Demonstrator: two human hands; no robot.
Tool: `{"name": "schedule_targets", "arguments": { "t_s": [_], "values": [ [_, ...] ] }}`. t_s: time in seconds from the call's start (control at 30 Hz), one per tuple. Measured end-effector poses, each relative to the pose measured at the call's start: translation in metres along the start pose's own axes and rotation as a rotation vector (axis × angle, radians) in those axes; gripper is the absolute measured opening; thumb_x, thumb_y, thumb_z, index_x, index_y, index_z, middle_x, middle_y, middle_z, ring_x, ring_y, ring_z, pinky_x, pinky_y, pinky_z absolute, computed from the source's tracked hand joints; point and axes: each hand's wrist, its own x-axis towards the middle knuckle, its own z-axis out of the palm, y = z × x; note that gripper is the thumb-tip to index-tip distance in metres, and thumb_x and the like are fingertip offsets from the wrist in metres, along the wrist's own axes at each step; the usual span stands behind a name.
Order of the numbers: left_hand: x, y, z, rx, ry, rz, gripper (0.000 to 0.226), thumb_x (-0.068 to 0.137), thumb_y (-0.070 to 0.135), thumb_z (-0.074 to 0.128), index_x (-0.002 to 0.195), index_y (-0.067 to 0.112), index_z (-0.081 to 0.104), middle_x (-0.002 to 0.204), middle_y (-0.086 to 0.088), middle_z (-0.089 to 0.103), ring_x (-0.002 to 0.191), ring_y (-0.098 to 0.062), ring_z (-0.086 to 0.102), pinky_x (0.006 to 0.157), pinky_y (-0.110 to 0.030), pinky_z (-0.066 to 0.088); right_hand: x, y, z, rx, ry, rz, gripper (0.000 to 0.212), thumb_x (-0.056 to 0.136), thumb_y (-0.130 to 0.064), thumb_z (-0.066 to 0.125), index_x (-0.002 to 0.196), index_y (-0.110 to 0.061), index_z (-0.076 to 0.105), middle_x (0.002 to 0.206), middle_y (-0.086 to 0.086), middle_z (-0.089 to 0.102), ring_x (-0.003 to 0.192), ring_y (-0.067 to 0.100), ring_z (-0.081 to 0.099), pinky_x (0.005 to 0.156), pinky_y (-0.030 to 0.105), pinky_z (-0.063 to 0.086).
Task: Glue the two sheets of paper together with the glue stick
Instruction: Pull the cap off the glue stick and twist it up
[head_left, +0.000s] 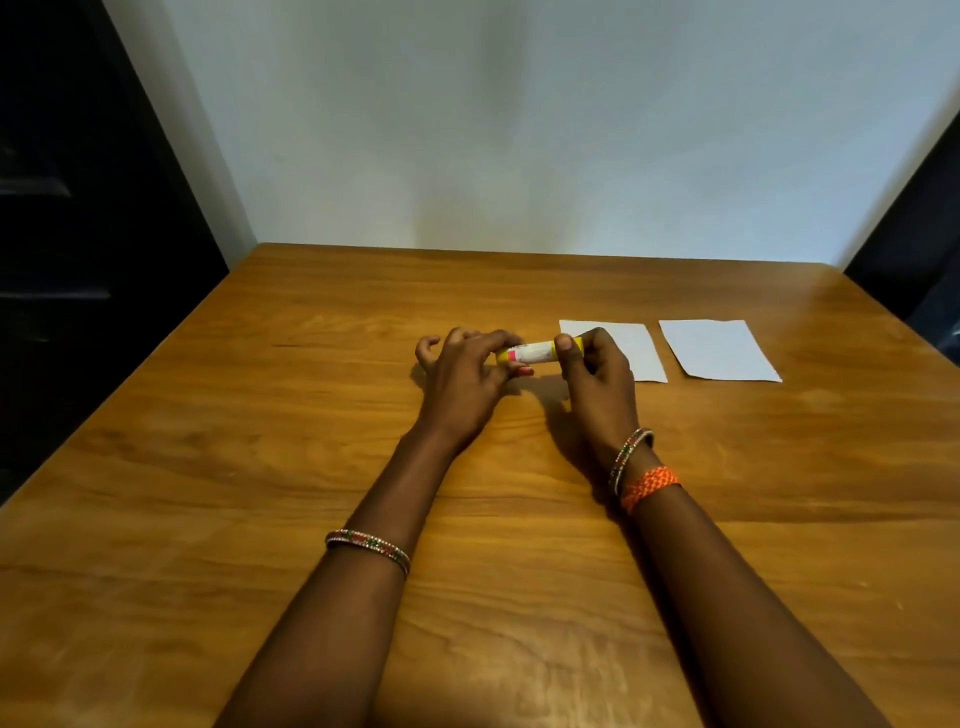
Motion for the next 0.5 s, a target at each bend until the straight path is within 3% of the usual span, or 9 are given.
{"name": "schedule_targets", "arguments": {
  "t_s": [0.1, 0.2, 0.3, 0.4, 0.5],
  "values": [
    [0.003, -0.001, -0.004, -0.001, -0.046, -0.025, 0.023, 0.089, 0.029, 0.058, 0.111, 0.026, 0.065, 0.087, 0.024, 0.034, 0.077, 0.009, 0.010, 0.104, -0.042, 0.017, 0.003, 0.001, 0.000, 0.016, -0.034, -0.012, 0.017, 0.094, -0.024, 0.050, 0.087, -0.009, 0.050, 0.075, 0.004, 0.053, 0.070, 0.013, 0.047, 0.055, 0.015, 0.039],
    [0.008, -0.009, -0.002, -0.019, -0.134, -0.038, 0.018, 0.090, 0.032, 0.055, 0.107, 0.035, 0.063, 0.096, 0.015, 0.044, 0.085, 0.008, 0.014, 0.105, -0.038, 0.012, 0.005, 0.003, -0.001, 0.008, -0.040, -0.030, 0.016, 0.094, -0.022, 0.052, 0.083, -0.010, 0.050, 0.072, 0.002, 0.051, 0.066, 0.011, 0.044, 0.054, 0.015, 0.037],
    [0.010, -0.020, -0.001, -0.096, -0.195, -0.125, 0.009, 0.088, 0.040, 0.056, 0.094, 0.046, 0.059, 0.101, 0.007, 0.051, 0.110, -0.013, 0.025, 0.104, -0.036, 0.020, 0.001, 0.000, 0.001, -0.002, -0.031, -0.071, 0.019, 0.091, -0.022, 0.056, 0.077, -0.012, 0.050, 0.067, -0.001, 0.048, 0.064, 0.010, 0.041, 0.052, 0.014, 0.035],
    [0.012, -0.025, 0.004, -0.165, -0.274, -0.119, 0.012, 0.083, 0.055, 0.052, 0.088, 0.049, 0.061, 0.087, 0.011, 0.052, 0.107, -0.024, 0.039, 0.103, -0.044, 0.031, -0.001, -0.004, 0.000, 0.024, 0.036, -0.085, 0.019, 0.092, -0.024, 0.055, 0.078, -0.011, 0.052, 0.068, 0.000, 0.049, 0.066, 0.010, 0.042, 0.054, 0.017, 0.036],
    [0.013, -0.022, 0.005, -0.085, -0.255, -0.137, 0.009, 0.089, 0.047, 0.050, 0.093, 0.053, 0.055, 0.096, 0.001, 0.045, 0.108, -0.026, 0.033, 0.096, -0.035, 0.028, -0.005, -0.007, 0.000, 0.000, 0.042, -0.067, 0.015, 0.093, -0.024, 0.053, 0.084, -0.012, 0.056, 0.075, 0.005, 0.057, 0.072, 0.018, 0.053, 0.059, 0.023, 0.043]
  ]
}}
